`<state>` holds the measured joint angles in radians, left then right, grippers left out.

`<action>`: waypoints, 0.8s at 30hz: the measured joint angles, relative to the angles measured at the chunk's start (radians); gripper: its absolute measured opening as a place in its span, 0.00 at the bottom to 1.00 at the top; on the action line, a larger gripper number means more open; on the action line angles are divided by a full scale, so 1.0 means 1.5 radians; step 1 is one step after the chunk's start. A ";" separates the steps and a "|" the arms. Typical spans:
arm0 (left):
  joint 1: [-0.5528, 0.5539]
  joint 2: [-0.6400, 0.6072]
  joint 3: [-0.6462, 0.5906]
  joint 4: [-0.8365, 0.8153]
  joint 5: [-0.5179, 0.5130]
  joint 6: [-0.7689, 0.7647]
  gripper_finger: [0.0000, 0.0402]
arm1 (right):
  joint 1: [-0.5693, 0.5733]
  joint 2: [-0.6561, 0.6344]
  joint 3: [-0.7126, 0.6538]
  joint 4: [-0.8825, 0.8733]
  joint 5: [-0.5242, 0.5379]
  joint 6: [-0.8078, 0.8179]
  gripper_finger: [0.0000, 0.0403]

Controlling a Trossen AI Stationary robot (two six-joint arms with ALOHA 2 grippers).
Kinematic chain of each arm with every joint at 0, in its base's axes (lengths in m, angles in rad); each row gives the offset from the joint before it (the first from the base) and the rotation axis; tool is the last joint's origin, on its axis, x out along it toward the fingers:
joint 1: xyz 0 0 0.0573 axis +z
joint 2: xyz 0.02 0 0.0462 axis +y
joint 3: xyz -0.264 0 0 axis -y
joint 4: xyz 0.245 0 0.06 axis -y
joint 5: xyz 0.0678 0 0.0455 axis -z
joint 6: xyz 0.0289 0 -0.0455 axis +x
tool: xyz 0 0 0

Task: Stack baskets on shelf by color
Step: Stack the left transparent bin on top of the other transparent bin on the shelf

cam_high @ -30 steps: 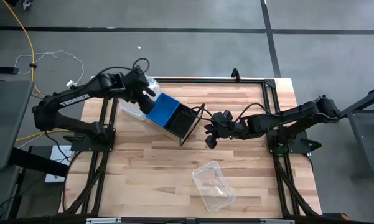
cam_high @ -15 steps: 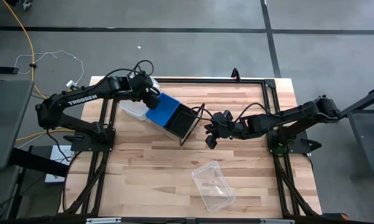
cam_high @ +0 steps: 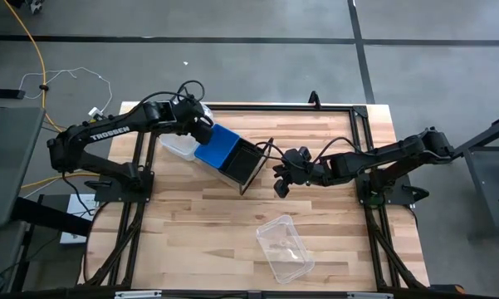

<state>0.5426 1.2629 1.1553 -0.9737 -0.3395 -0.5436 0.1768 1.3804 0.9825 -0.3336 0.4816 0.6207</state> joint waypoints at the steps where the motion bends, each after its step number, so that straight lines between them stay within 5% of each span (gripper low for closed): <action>1: 0.000 0.000 0.000 0.000 -0.004 -0.003 0.34 | 0.000 0.000 0.000 0.000 0.000 0.000 0.00; 24: 0.002 0.000 -0.119 0.079 0.023 -0.049 0.34 | 0.000 0.000 0.000 0.000 -0.005 0.002 0.00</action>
<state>0.5453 1.2633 0.9775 -0.8555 -0.3044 -0.6178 0.1768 1.3804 0.9825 -0.3336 0.4747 0.6237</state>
